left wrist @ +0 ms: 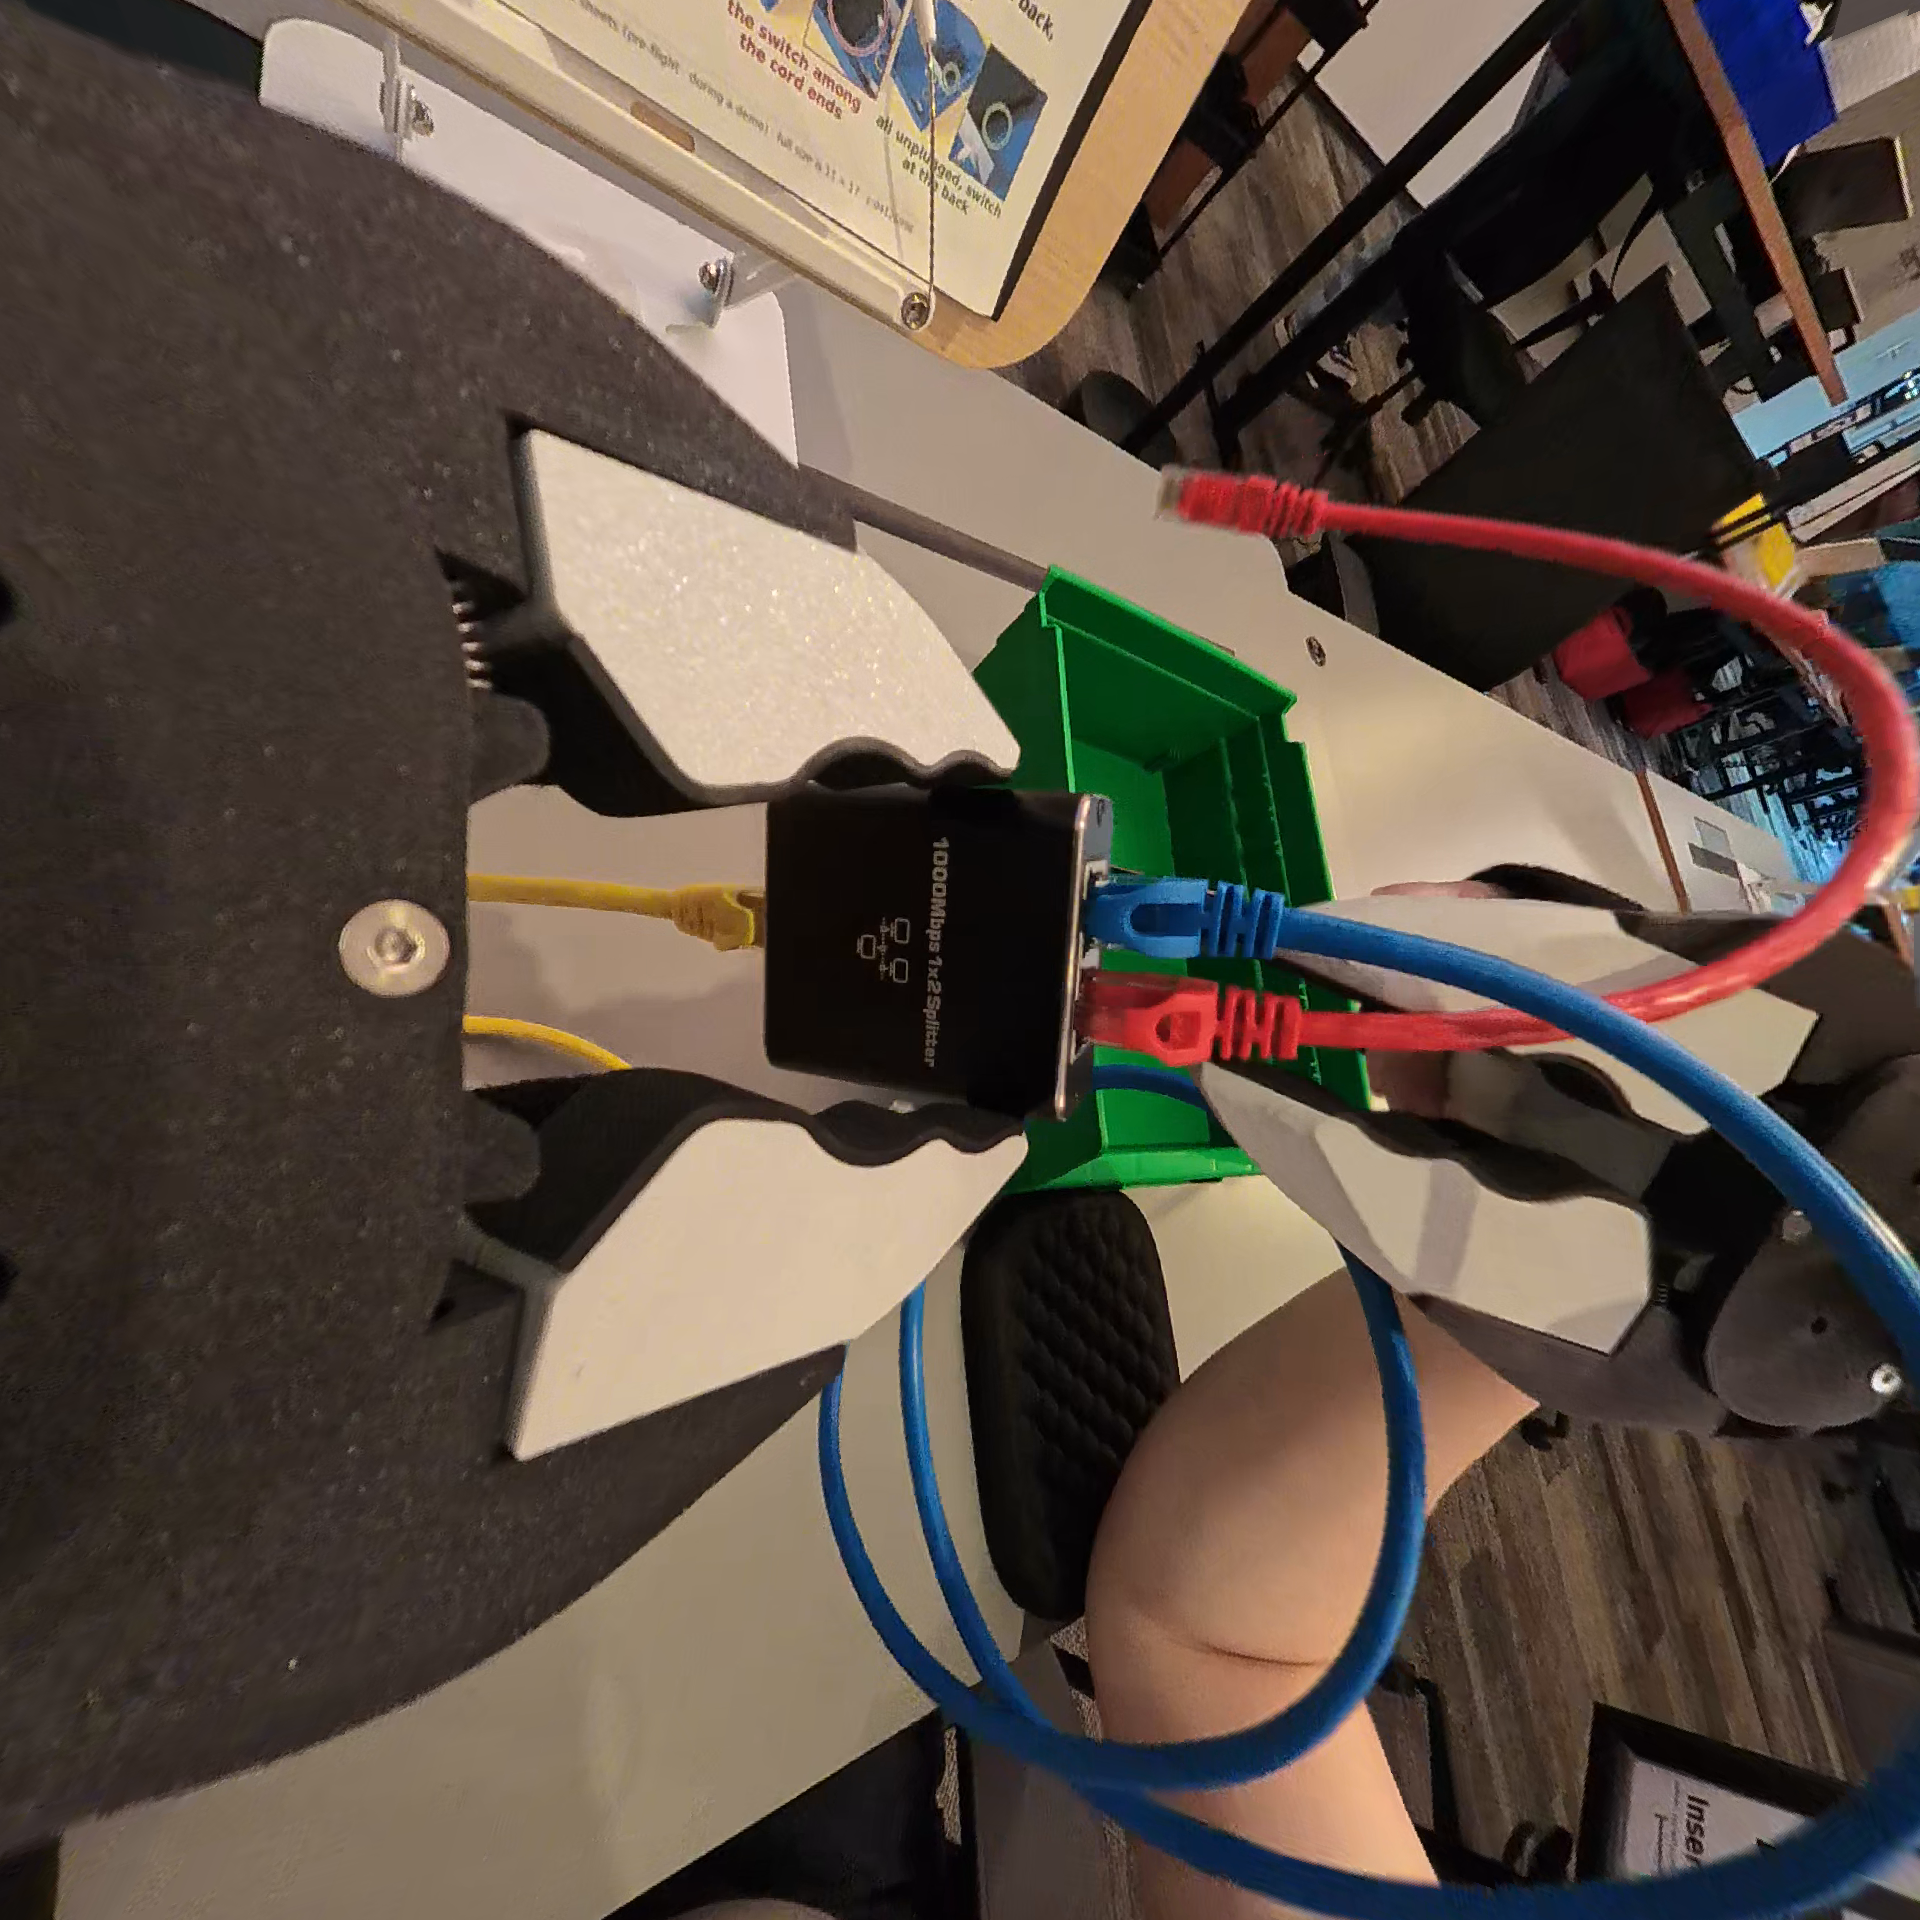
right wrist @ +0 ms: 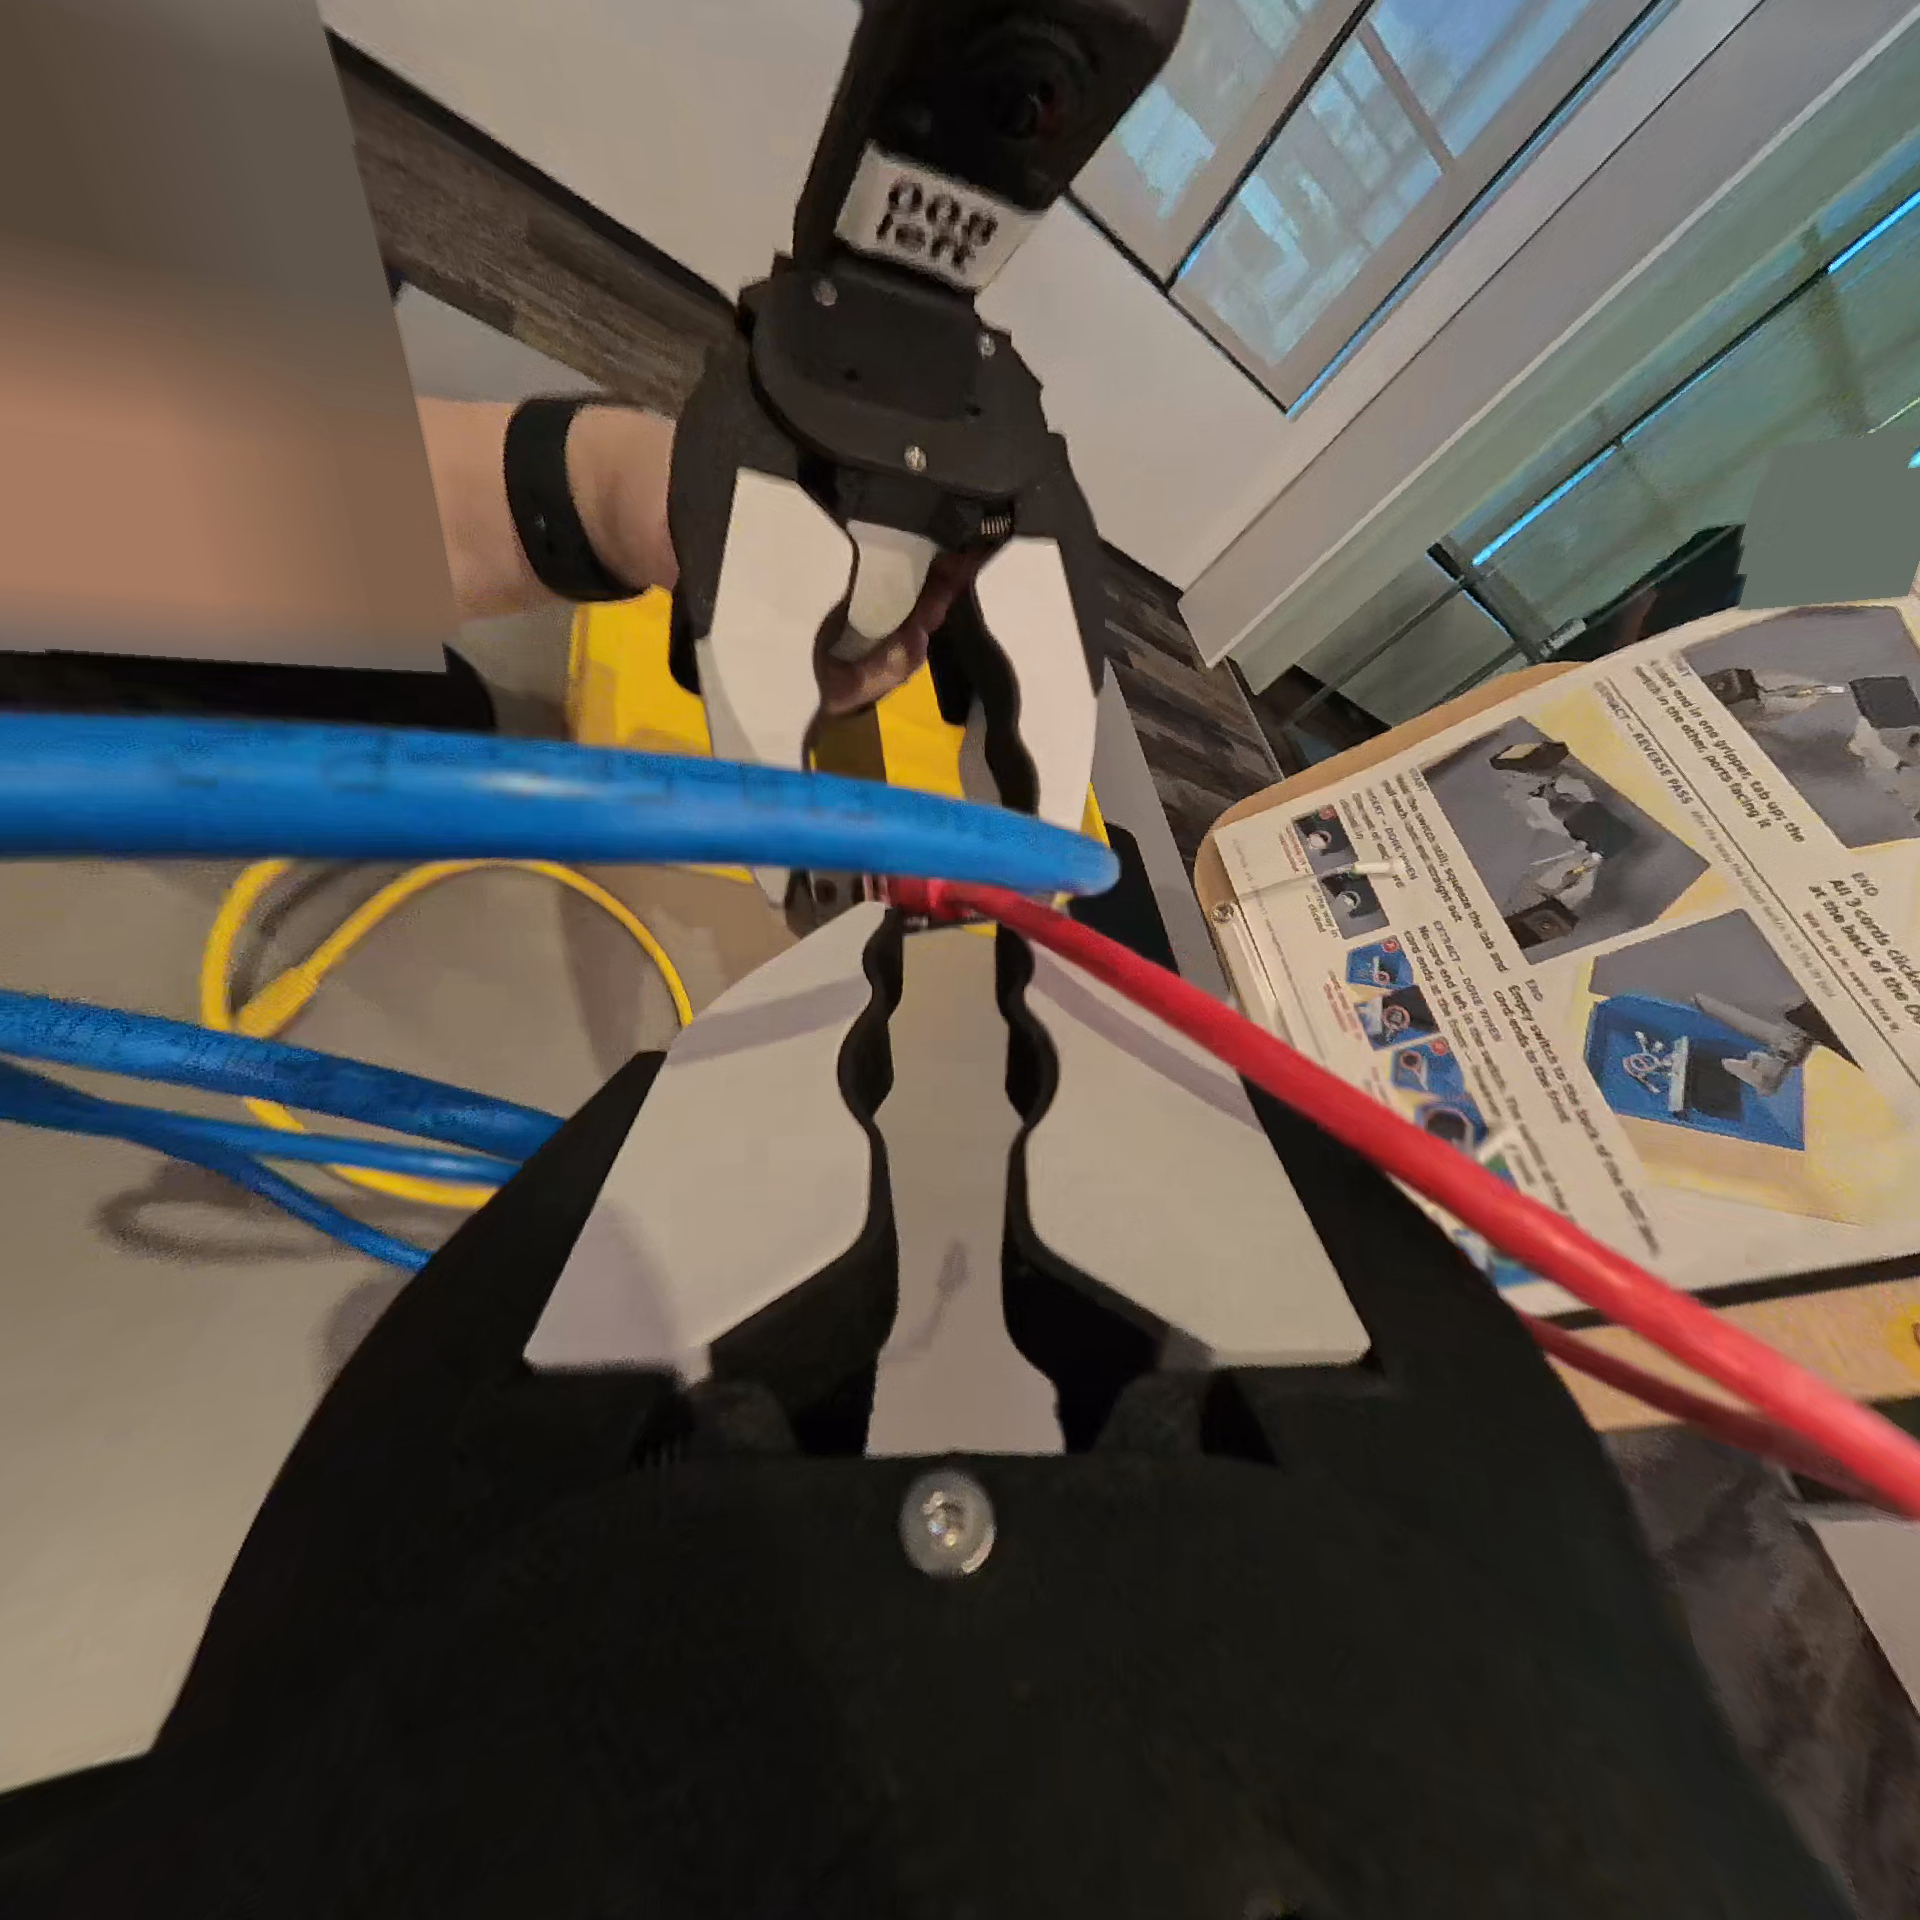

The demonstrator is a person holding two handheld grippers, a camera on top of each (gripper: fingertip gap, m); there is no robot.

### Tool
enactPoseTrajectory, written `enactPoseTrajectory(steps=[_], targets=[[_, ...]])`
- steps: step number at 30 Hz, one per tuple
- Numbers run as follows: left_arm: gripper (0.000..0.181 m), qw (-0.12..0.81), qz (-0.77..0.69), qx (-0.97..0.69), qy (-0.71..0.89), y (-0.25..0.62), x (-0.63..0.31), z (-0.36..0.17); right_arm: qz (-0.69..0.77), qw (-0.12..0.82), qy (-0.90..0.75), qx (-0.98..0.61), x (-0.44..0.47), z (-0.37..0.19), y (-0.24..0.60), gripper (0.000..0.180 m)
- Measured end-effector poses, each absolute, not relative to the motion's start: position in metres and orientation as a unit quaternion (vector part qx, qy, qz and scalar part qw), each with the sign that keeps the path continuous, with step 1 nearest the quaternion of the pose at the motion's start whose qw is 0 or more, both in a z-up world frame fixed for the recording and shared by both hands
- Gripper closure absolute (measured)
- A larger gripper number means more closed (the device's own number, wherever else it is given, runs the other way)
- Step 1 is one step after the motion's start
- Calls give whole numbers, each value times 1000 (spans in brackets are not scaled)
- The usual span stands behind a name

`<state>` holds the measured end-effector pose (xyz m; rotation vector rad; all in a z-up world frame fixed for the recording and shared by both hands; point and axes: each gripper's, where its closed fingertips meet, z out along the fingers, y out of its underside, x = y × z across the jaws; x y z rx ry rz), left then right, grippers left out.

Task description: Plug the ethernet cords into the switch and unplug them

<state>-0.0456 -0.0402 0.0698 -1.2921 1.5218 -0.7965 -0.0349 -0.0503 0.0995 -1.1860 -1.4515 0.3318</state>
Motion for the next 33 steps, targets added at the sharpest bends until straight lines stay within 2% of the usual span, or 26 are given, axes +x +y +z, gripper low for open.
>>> enactPoseTrajectory(steps=[2, 6, 9, 13, 15, 17, 26, 27, 33], targets=[[123, 475, -331, -526, 623, -42, -47, 72, 118, 571, -623, -522, -33, 93, -44, 156], [123, 469, -322, -528, 630, -44, -47, 70, 143, 556, -633, -519, -43, 85, -47, 156], [123, 462, -324, -527, 636, -46, -49, 68, 162, 558, -618, -529, -43, 85, -43, 142], [123, 448, -329, -519, 649, -53, -49, 66, 200, 546, -624, -522, -44, 83, -50, 131], [123, 444, -329, -517, 654, -55, -48, 65, 213, 525, -638, -523, -46, 75, -56, 114], [123, 440, -331, -515, 658, -57, -48, 64, 207, 500, -651, -531, -47, 65, -58, 113], [123, 416, -312, -520, 677, -60, -48, 52, 189, 510, -669, -507, -62, 62, -59, 116], [123, 414, -312, -516, 682, -62, -49, 52, 182, 509, -670, -508, -61, 61, -58, 121], [123, 430, -307, -502, 684, -64, -47, 52, 158, 514, -681, -497, -61, 63, -60, 122]])
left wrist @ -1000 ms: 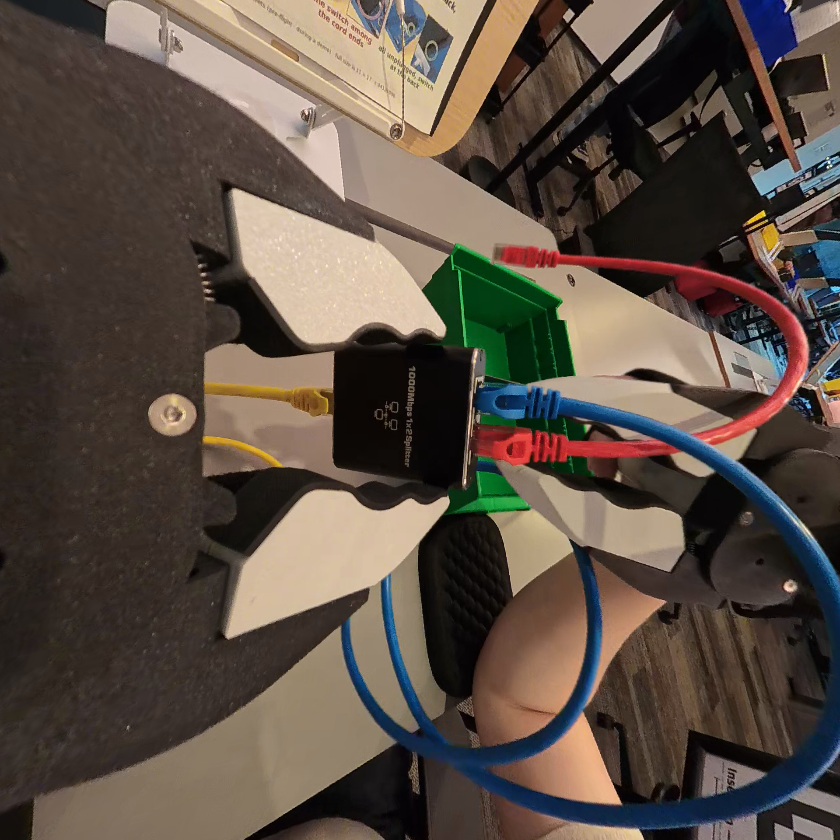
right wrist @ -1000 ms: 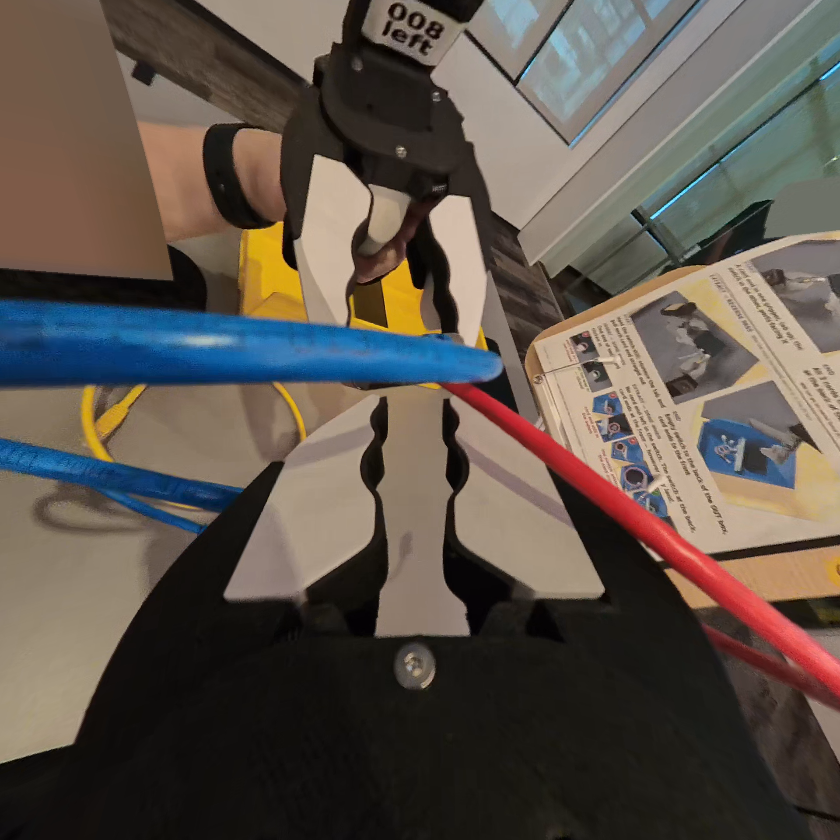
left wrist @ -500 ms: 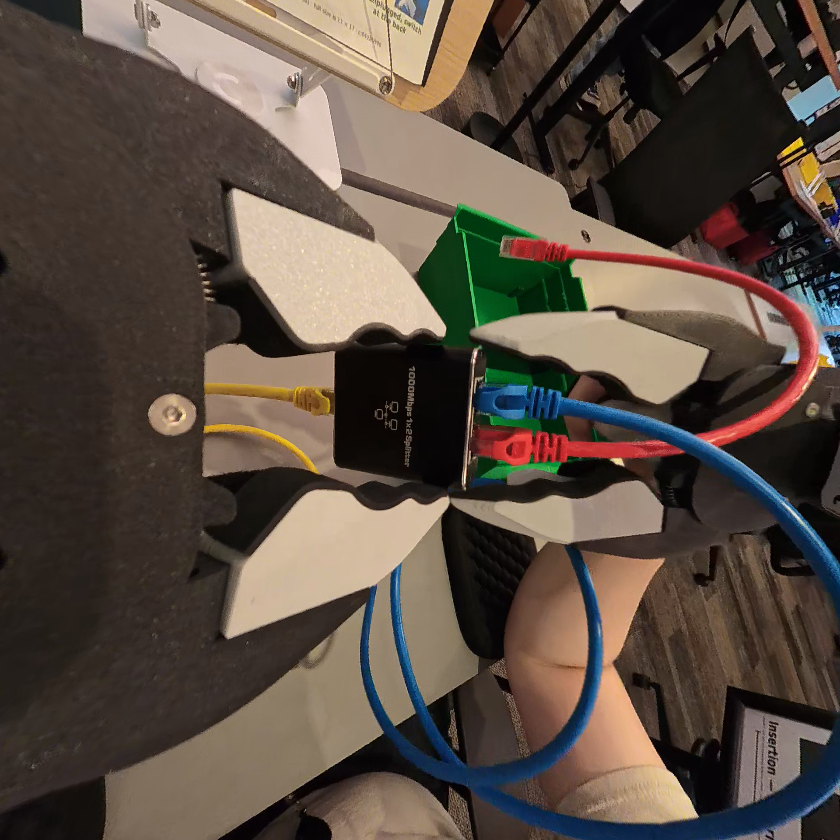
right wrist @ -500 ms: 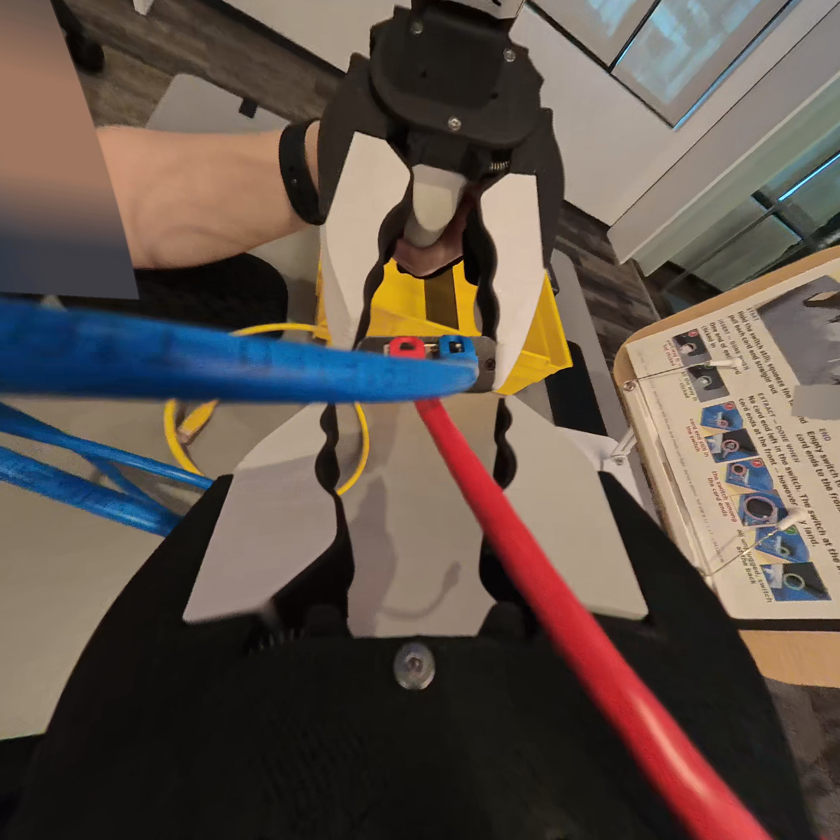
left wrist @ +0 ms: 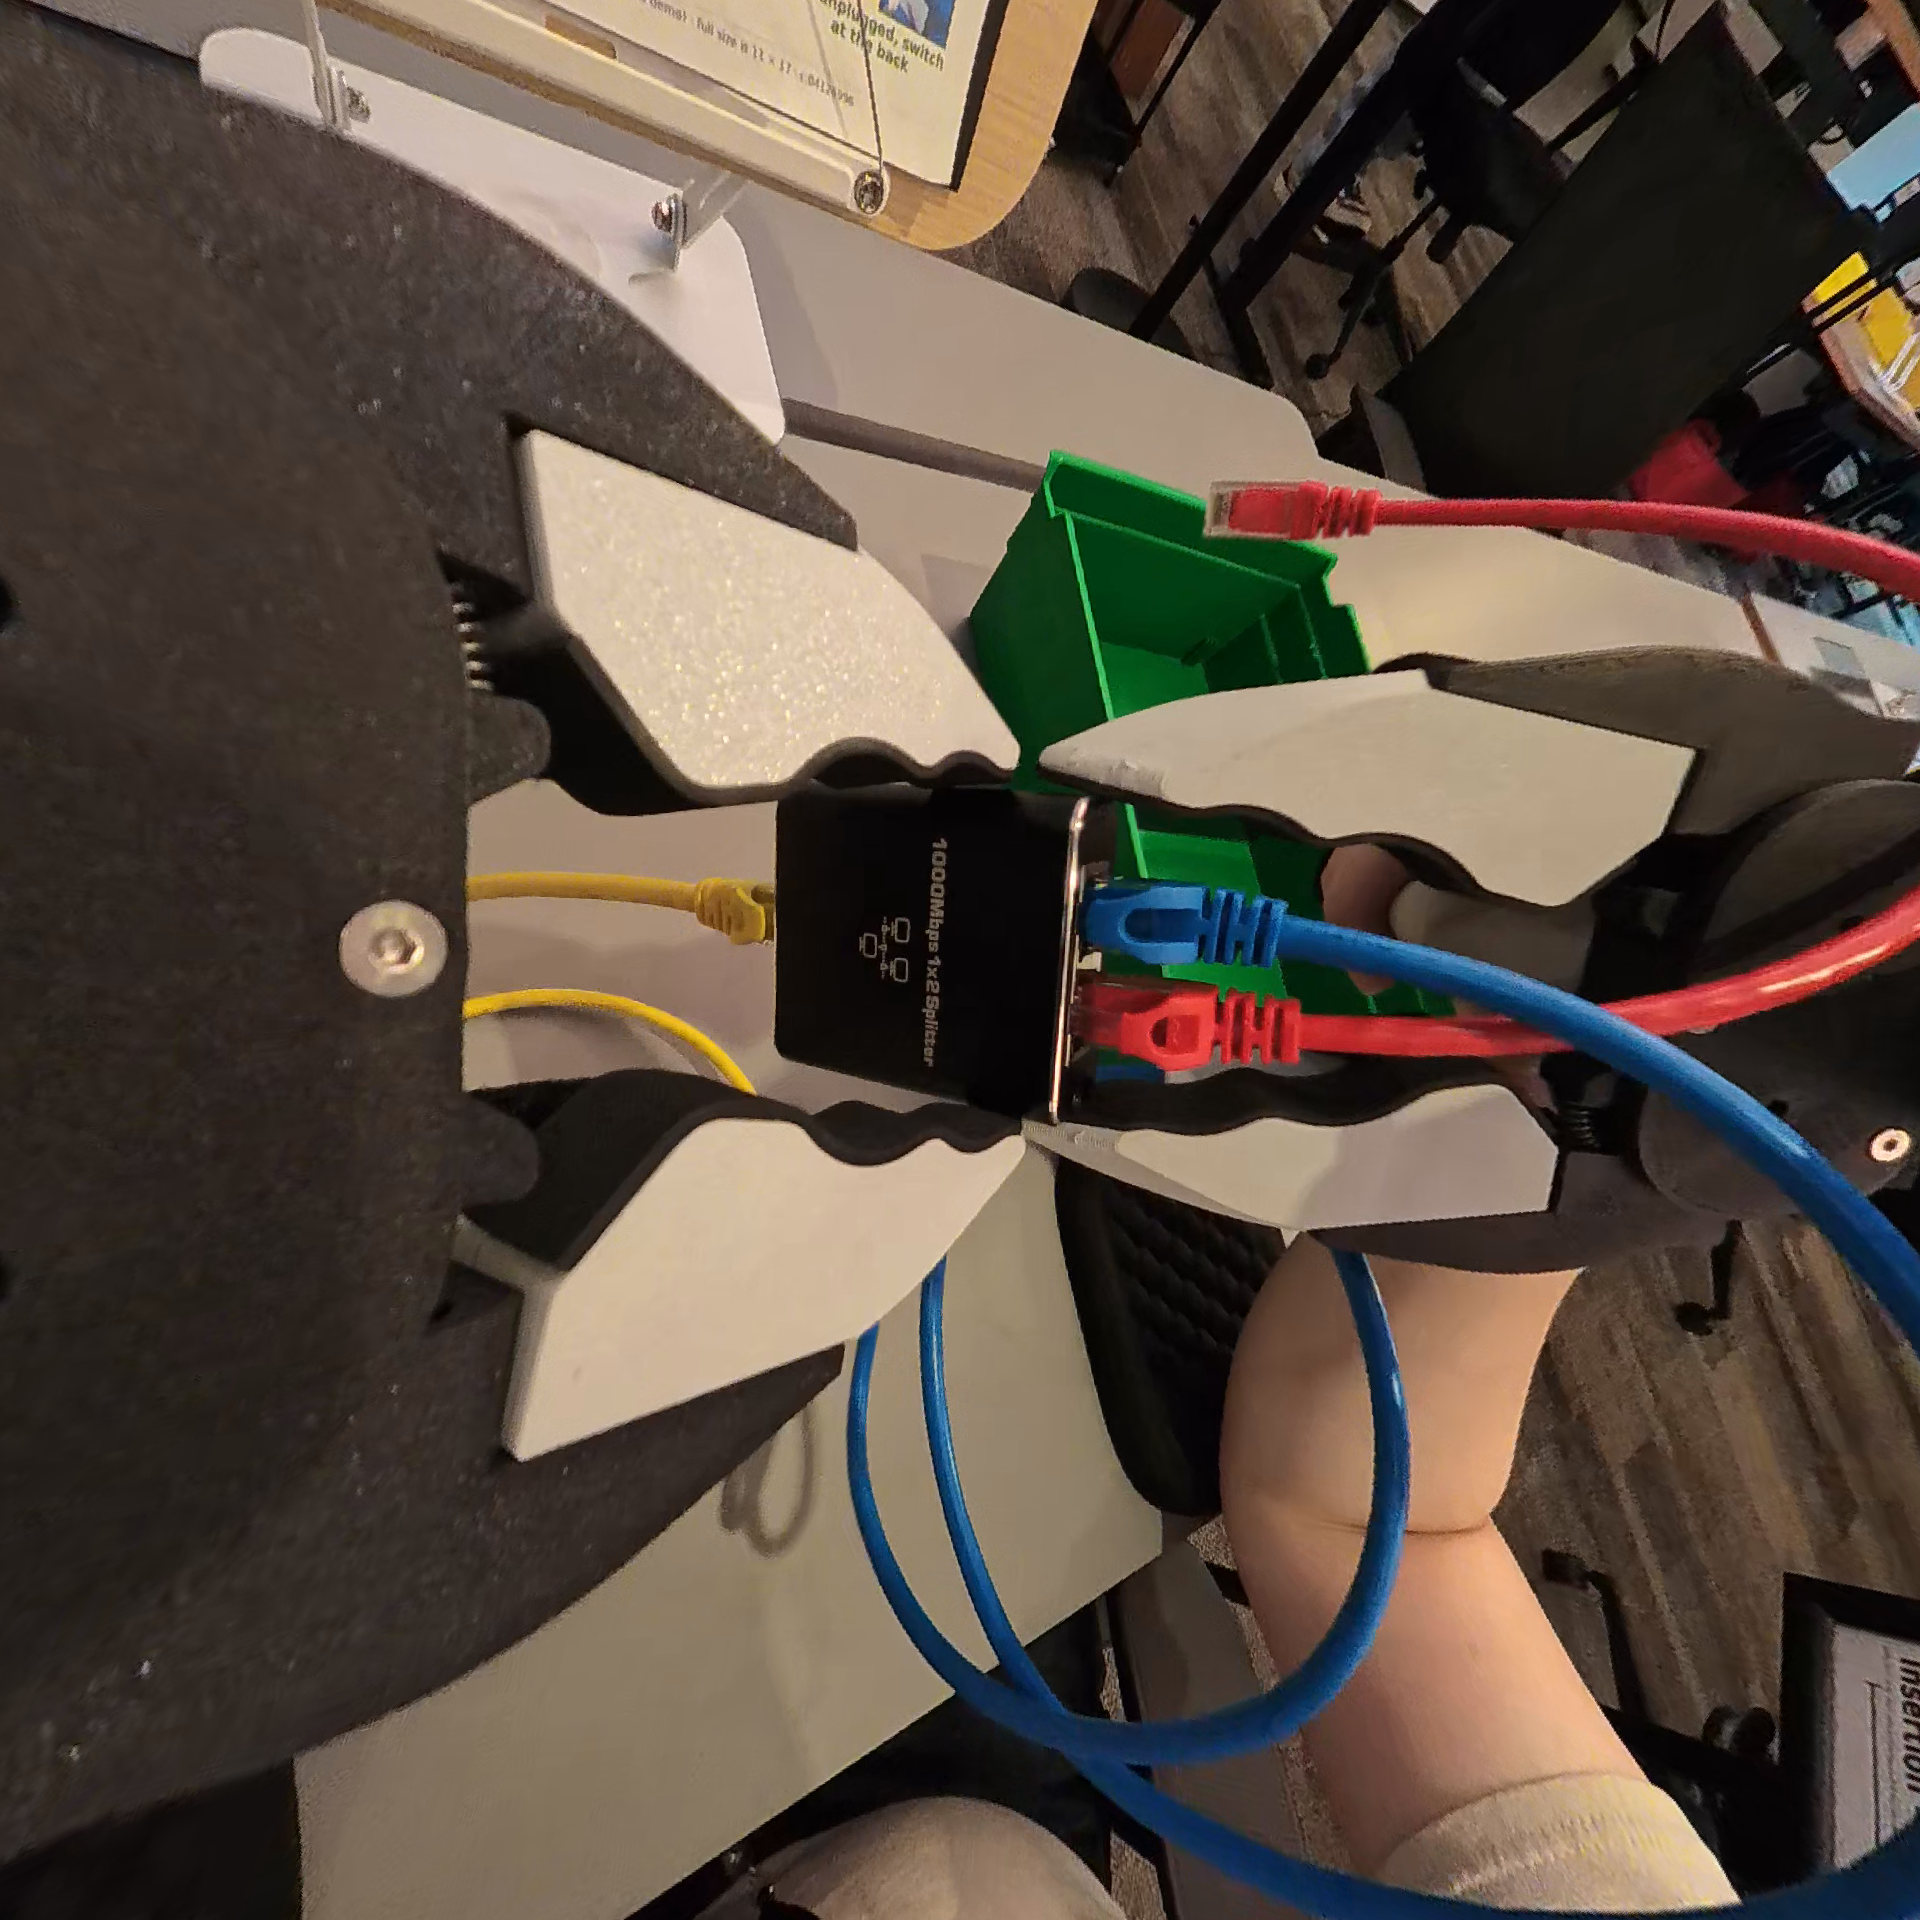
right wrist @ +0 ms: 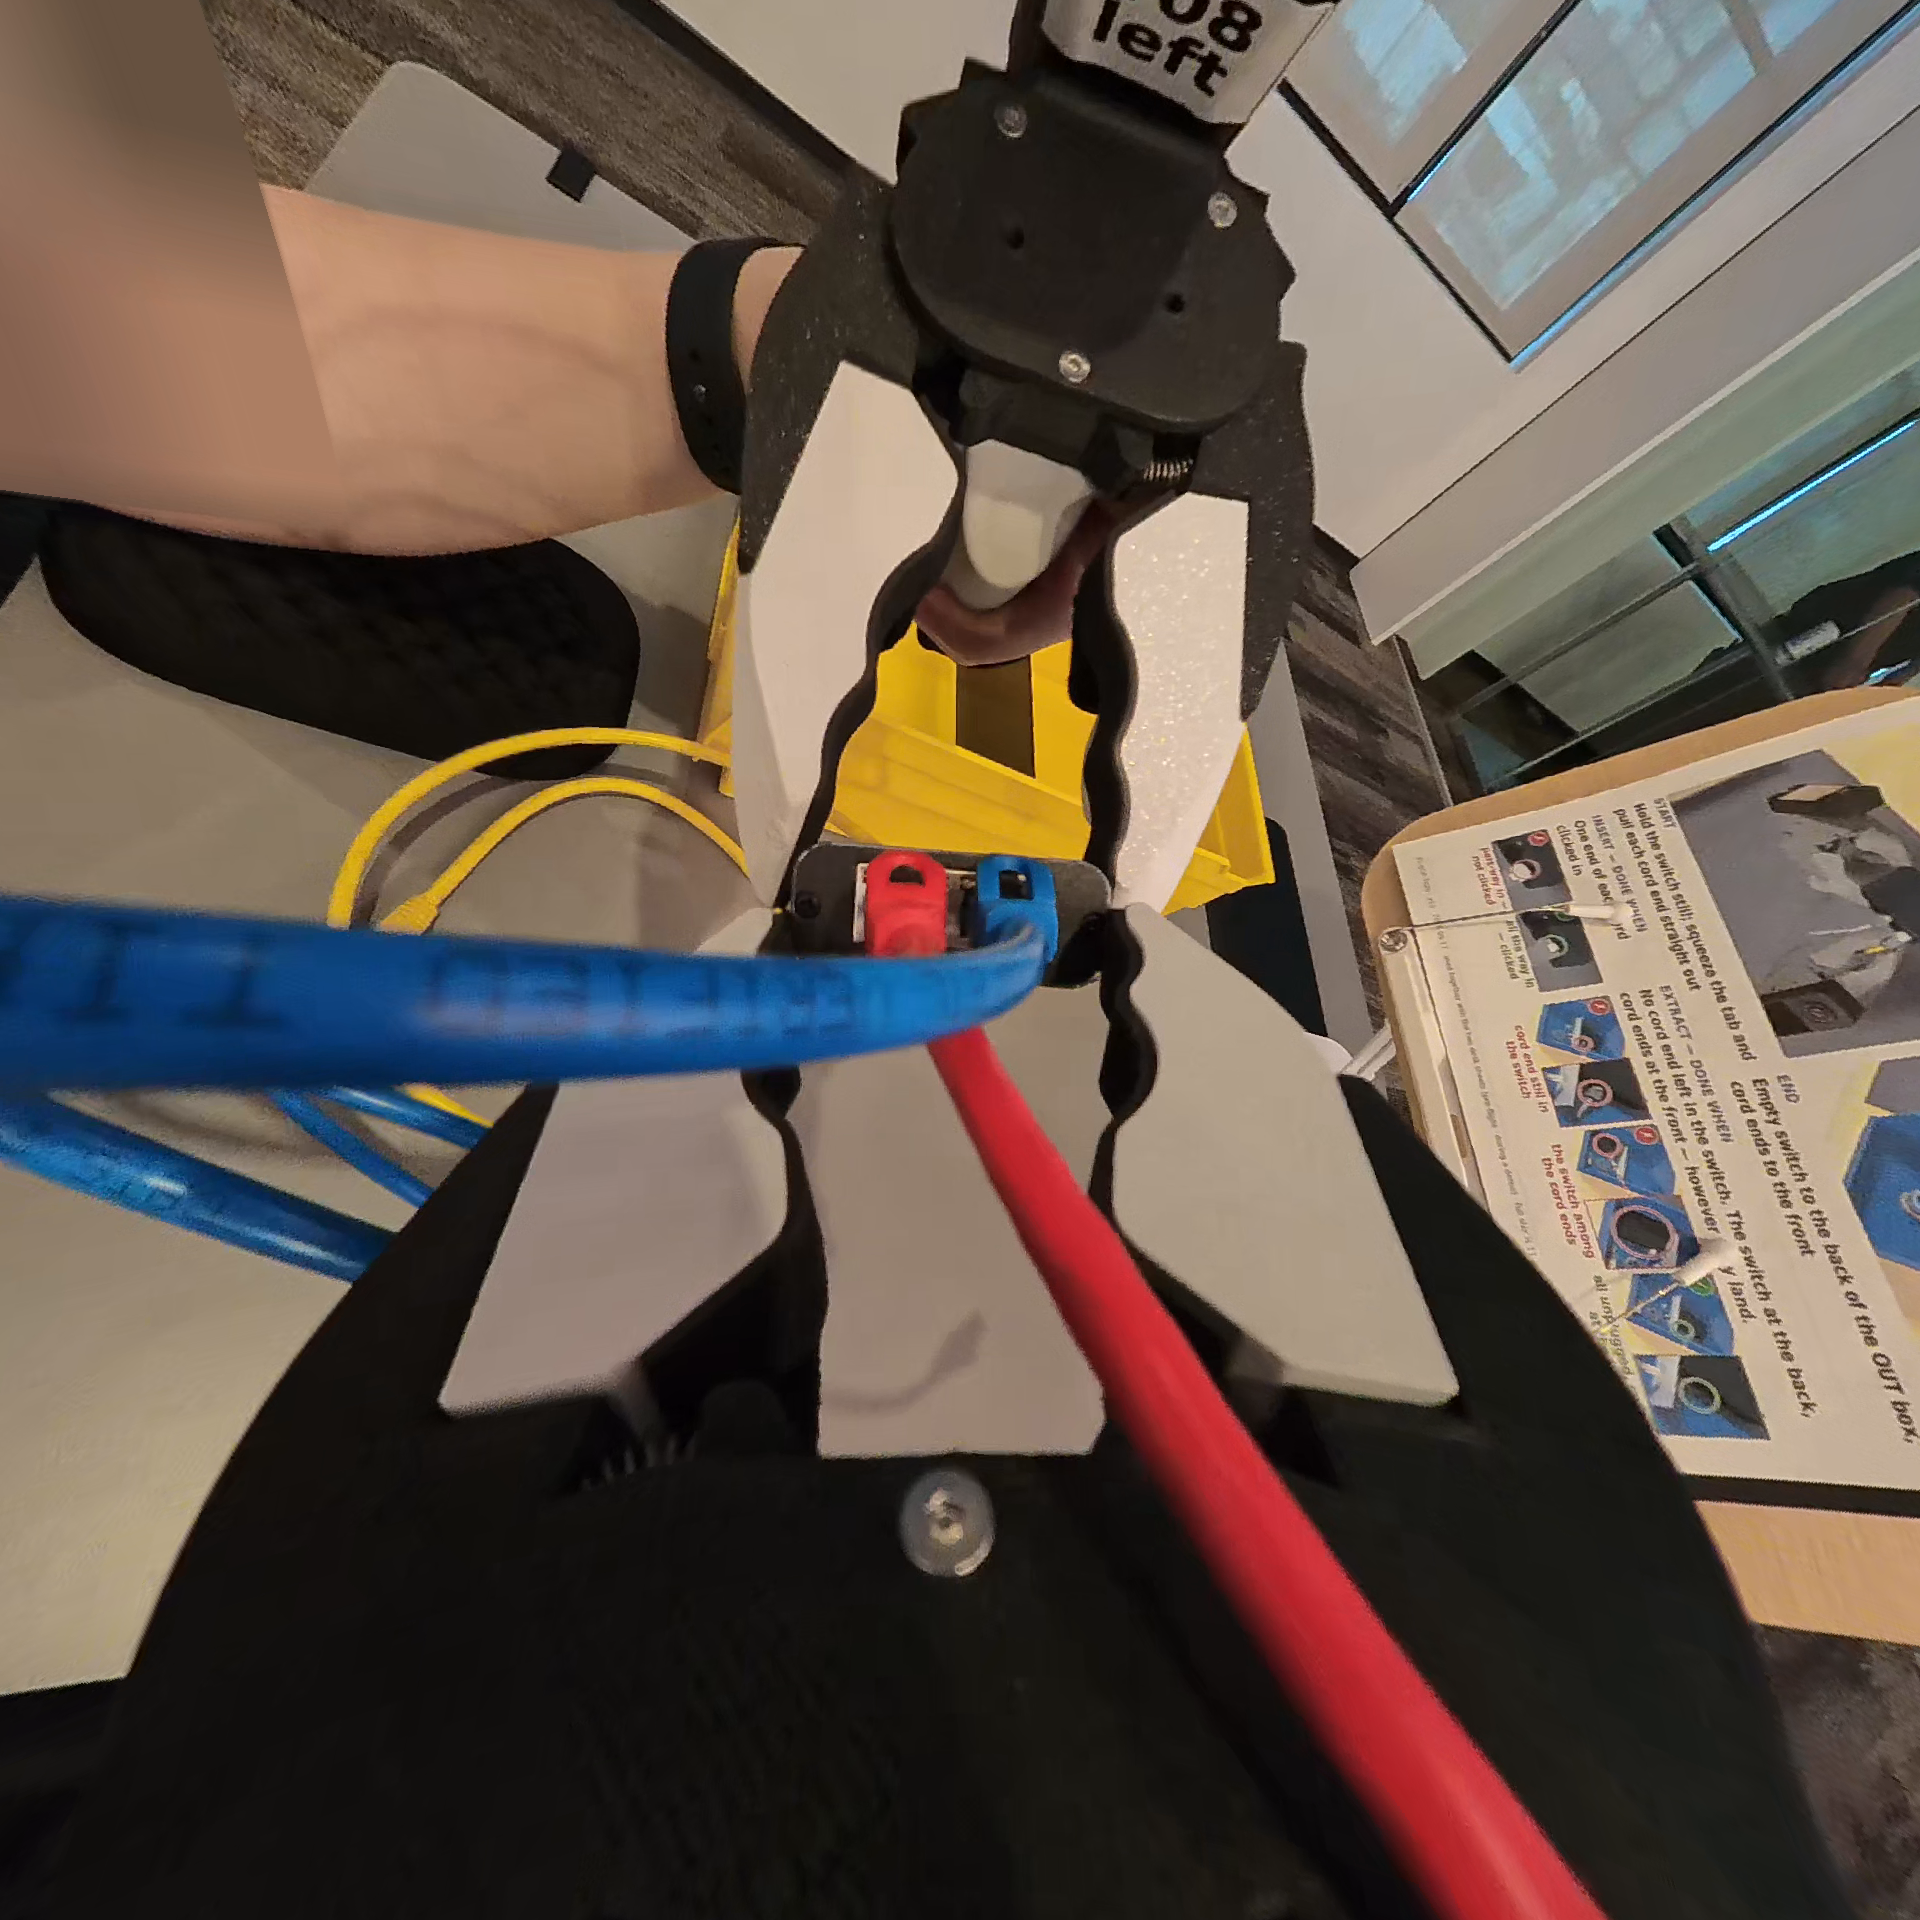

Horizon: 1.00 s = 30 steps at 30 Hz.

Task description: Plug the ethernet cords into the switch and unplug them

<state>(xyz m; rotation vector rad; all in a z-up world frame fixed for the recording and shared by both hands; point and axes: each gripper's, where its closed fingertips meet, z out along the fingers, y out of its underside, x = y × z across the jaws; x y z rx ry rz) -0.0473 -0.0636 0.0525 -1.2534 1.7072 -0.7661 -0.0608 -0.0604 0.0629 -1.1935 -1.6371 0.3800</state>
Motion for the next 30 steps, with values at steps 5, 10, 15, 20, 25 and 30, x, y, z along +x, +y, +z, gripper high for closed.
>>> enactPoseTrajectory(steps=[5, 10, 15, 20, 25, 30], targets=[[122, 453, -293, -499, 678, -58, -47, 50, 125, 516, -685, -498, -58, 60, -56, 121], [110, 473, -314, -521, 637, -45, -53, 59, 106, 534, -675, -497, -54, 66, -49, 121], [98, 518, -274, -548, 596, -32, -72, 75, 92, 561, -647, -507, -48, 76, -37, 121], [93, 595, -45, -549, 585, -5, -68, 66, 100, 599, -582, -540, -38, 95, -15, 121], [110, 692, 22, -504, 516, 18, -38, 72, 97, 613, -551, -557, -41, 101, -9, 122], [138, 758, 127, -442, 462, 25, -39, 86, 107, 612, -543, -565, -58, 99, -9, 121]])
